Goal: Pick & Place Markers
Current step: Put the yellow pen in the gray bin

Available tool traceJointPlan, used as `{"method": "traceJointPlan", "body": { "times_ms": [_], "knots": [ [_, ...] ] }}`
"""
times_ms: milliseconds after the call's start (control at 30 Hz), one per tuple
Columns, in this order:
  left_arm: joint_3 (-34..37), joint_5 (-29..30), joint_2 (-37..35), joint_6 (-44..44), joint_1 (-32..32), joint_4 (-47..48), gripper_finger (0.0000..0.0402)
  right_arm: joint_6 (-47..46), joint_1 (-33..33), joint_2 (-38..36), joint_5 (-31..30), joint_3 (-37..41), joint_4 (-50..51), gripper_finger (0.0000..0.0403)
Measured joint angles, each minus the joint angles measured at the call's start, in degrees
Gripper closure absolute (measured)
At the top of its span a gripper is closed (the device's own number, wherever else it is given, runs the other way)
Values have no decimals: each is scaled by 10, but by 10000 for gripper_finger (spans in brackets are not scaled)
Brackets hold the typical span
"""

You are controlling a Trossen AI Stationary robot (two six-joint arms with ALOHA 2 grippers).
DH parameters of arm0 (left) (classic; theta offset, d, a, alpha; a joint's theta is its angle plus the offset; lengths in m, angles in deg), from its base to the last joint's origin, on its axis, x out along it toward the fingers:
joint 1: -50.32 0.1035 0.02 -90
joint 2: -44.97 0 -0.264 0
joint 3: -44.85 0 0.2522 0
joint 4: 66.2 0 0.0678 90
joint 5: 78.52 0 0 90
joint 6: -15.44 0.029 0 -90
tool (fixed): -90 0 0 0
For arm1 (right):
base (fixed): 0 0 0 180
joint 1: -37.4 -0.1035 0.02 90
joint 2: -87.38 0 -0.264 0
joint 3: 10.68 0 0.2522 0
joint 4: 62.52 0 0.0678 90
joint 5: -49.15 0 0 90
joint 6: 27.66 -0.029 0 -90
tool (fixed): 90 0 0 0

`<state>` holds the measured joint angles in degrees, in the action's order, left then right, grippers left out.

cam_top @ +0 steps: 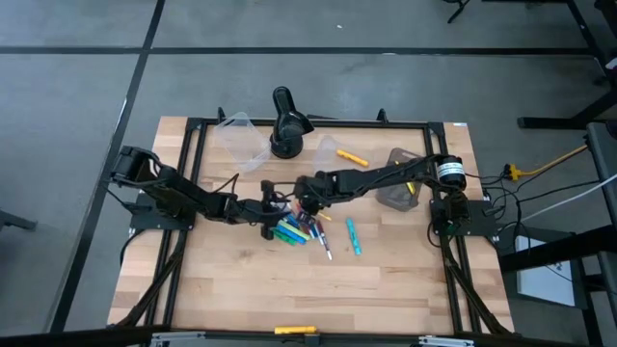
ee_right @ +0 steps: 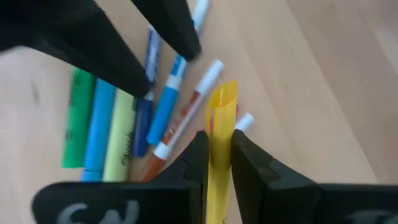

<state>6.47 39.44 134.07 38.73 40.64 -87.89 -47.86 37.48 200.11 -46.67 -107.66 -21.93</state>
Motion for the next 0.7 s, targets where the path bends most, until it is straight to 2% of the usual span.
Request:
{"method": "traceJointPlan", "body": {
  "times_ms": [267,700],
  "knots": [
    [0,66,0,150,-1,-4,231,10,0,0,0,-13,0,353],
    [-33,47,0,337,-1,-9,231,7,0,0,23,-13,-21,353]
  ]
}}
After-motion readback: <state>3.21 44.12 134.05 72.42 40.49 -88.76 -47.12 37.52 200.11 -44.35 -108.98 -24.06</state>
